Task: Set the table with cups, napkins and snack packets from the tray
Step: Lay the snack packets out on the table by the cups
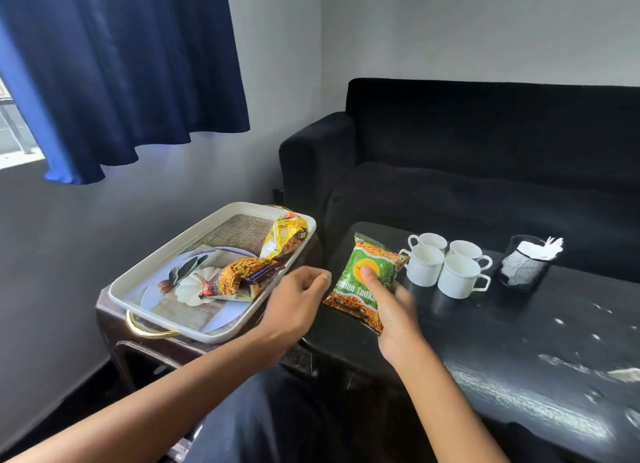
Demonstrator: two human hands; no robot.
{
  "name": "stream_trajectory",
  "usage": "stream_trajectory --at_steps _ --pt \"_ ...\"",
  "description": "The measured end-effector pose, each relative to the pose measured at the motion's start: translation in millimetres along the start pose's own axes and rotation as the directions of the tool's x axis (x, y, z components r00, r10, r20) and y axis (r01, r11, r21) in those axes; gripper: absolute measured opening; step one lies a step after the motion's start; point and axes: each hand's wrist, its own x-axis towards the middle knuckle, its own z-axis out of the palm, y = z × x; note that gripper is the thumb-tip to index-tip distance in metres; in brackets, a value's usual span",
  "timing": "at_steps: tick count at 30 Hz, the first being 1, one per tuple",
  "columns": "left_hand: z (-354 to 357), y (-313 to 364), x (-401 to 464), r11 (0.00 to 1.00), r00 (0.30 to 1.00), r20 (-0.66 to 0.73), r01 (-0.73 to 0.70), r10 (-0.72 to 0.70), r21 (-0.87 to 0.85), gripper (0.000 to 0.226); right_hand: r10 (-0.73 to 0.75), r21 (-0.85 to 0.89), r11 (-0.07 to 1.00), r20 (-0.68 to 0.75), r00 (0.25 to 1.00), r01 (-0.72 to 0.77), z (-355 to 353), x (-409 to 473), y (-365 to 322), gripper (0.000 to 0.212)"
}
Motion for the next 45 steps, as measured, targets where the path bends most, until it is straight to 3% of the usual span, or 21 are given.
stream_trajectory --at_steps 4,8,11,18,23,28,30,34,36,40,45 --pt "36 2 3 0.987 0.959 0.237 0.141 -0.154 0.071 0.032 0.024 -0.069 0.997 -0.072 0.997 -0.029 -21 7 4 0.029" --pt "65 -11 9 0.949 0.883 0.351 0.309 -0.313 0.069 0.030 0.069 -0.130 0.987 -0.153 0.986 -0.090 -43 16 16 0.034" --pt "82 -23 15 0.926 0.865 0.353 0.376 -0.357 0.014 0.027 0.100 -0.176 0.975 -0.190 0.977 -0.134 -54 26 26 0.034" --pt "109 -57 24 0.941 0.917 0.238 0.337 -0.320 -0.032 0.024 0.086 -0.309 0.938 -0.232 0.969 -0.158 -75 48 36 0.035" --pt "109 -63 31 0.976 0.962 0.181 0.214 -0.205 -0.028 0.023 0.051 -0.428 0.891 -0.237 0.970 -0.152 -69 52 43 0.050" --pt "109 -70 25 0.950 0.981 0.192 -0.050 -0.011 0.310 0.049 -0.110 -0.637 0.769 -0.213 0.971 -0.053 -68 45 46 0.067" --pt "107 -73 22 0.890 0.962 0.265 -0.173 0.062 0.421 0.063 -0.186 -0.751 0.660 -0.169 0.968 -0.005 -73 38 46 0.075" --pt "107 -78 17 0.763 0.912 0.406 -0.298 0.051 0.573 0.081 -0.208 -0.967 0.241 0.037 0.978 0.087 -86 21 57 0.088" --pt "109 -79 15 0.722 0.901 0.433 -0.325 0.040 0.610 0.083 -0.191 -0.983 0.139 0.092 0.977 0.120 -90 16 62 0.090" --pt "110 -80 16 0.676 0.881 0.472 -0.373 0.043 0.635 0.080 -0.192 -0.989 0.075 0.112 0.975 0.128 -89 16 64 0.087" --pt "113 -76 28 0.655 0.877 0.478 -0.388 0.046 0.649 0.075 -0.232 -0.988 0.092 0.099 0.968 0.123 -77 28 64 0.080"
